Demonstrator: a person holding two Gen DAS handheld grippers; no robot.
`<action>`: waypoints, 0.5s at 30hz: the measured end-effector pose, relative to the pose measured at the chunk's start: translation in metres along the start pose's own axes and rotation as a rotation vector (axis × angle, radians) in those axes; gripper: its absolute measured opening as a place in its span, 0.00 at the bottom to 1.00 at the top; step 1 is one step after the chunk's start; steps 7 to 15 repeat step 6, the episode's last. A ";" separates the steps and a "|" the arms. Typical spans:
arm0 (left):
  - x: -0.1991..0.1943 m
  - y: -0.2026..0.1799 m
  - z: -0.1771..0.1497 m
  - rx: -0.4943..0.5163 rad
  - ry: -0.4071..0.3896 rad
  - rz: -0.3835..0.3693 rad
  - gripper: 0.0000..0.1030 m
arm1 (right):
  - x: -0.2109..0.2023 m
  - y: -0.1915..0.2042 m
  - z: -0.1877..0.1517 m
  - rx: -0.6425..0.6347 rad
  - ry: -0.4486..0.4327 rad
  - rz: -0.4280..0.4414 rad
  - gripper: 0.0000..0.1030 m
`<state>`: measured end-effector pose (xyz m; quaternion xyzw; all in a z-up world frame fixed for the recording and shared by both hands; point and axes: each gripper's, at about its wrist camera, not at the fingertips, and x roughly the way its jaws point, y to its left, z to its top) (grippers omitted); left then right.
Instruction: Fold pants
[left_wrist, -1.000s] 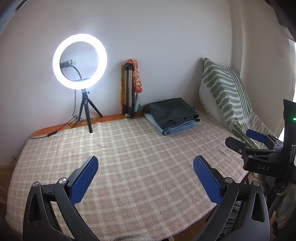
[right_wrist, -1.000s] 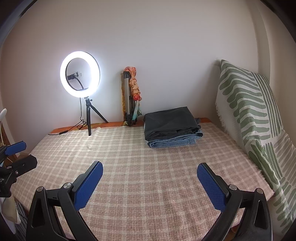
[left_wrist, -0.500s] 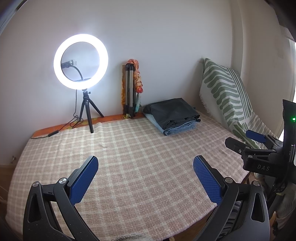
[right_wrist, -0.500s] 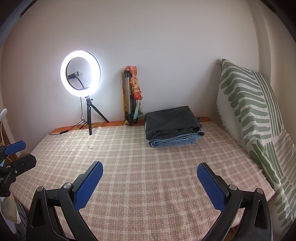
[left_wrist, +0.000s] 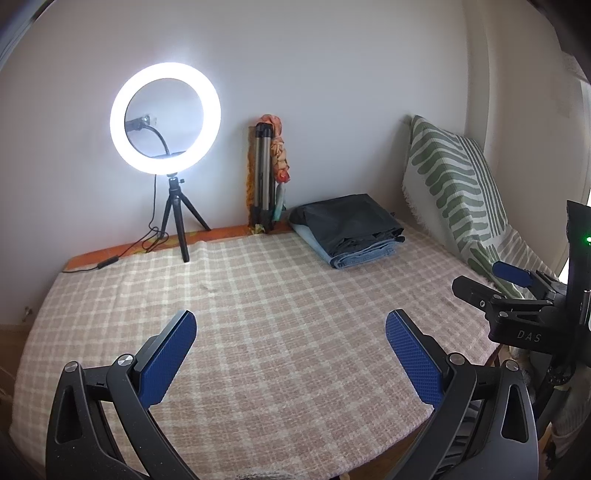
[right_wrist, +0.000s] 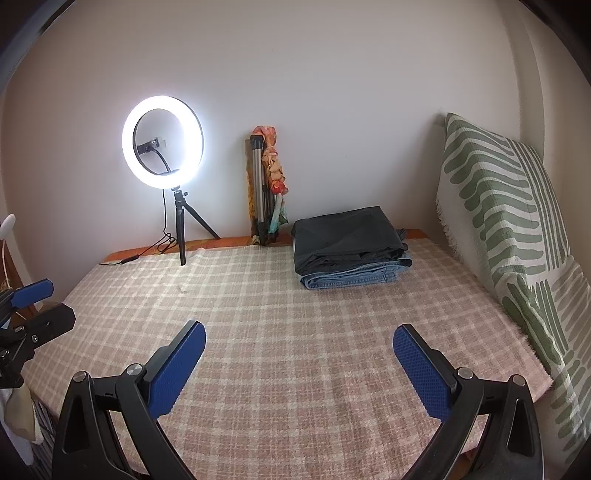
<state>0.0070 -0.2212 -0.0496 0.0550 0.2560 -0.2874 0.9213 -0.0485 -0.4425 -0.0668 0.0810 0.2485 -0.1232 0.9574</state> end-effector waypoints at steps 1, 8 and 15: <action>-0.001 0.000 -0.001 0.003 -0.007 0.006 0.99 | 0.000 0.000 0.000 0.001 0.001 0.000 1.00; 0.003 0.005 -0.002 -0.011 0.005 0.011 0.99 | 0.008 -0.001 0.000 0.005 0.015 0.002 1.00; 0.003 0.005 -0.002 -0.011 0.005 0.011 0.99 | 0.008 -0.001 0.000 0.005 0.015 0.002 1.00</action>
